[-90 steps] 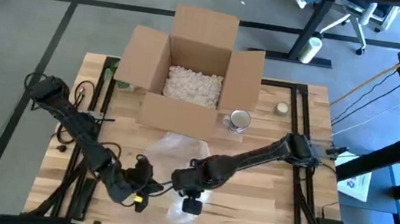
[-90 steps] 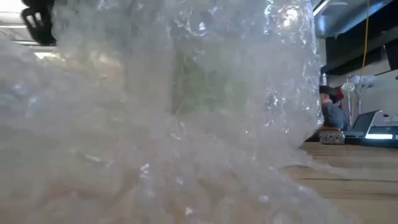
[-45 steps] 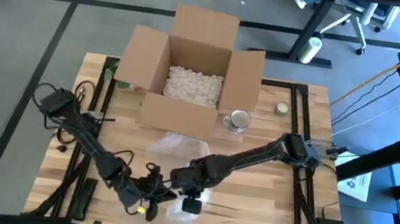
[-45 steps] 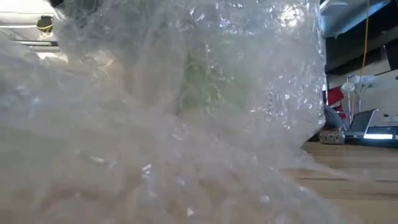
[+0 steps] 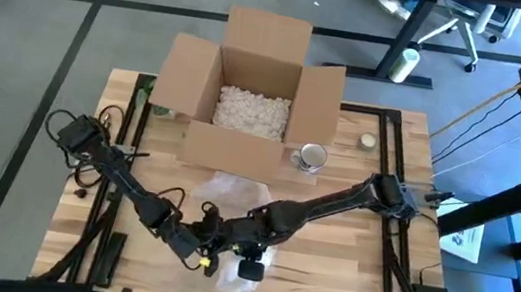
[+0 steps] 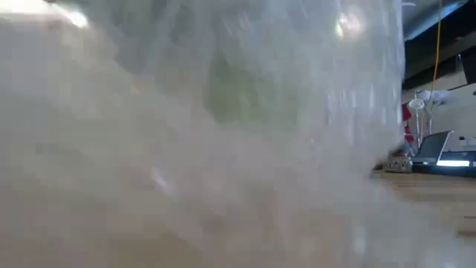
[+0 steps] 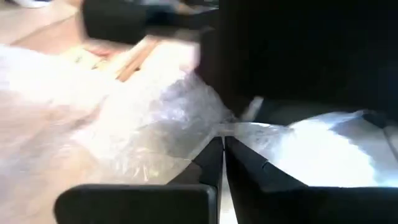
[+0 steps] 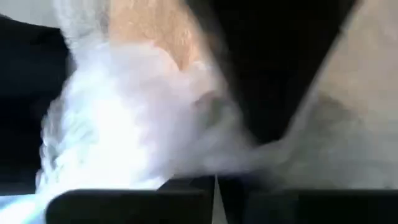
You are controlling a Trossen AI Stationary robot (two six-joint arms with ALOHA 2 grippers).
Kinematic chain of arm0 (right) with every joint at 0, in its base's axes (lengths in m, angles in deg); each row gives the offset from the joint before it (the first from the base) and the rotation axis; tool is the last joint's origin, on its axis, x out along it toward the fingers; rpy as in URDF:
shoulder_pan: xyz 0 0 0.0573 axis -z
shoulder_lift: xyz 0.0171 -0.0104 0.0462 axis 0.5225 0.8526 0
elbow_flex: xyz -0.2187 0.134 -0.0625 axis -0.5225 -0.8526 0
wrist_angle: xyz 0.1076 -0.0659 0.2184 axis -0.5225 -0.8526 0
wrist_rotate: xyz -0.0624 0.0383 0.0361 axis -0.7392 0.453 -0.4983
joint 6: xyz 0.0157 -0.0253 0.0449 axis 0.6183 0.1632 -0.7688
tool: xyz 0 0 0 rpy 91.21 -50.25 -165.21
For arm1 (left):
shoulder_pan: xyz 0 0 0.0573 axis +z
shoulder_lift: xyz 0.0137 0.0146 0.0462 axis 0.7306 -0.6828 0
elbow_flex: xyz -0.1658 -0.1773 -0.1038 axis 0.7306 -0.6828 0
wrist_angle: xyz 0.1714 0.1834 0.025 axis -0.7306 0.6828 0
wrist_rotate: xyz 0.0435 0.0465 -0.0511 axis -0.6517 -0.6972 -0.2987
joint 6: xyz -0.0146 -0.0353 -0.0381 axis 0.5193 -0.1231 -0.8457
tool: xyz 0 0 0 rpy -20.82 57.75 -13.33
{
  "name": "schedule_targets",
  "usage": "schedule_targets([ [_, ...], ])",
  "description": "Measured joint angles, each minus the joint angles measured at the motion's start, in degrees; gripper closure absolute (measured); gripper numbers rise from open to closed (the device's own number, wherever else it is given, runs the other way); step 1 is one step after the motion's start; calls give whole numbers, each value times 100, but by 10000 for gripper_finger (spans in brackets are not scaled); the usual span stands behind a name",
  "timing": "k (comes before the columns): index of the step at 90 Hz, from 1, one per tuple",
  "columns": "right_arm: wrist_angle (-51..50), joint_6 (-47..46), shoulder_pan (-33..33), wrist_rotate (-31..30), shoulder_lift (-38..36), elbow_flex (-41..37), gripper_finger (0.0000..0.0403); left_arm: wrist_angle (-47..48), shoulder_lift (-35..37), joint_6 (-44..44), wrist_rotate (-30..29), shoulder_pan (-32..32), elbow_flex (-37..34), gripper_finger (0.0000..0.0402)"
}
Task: Wrap mug
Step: Wrap the green mug with the bubble wrap
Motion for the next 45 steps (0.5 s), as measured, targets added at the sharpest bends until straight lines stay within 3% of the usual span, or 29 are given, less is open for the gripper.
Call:
schedule_targets([
  [16, -30, -82, -92, -596, -461, 11, 403, 29, 4, -1, 84, 5, 4, 402],
  [37, -31, 280, -107, -2401, -603, 15, 403, -38, 4, -20, 106, 2, 4, 402],
  [45, -27, 411, -56, -2758, -546, 13, 403, -57, 4, -22, 111, 2, 4, 402],
])
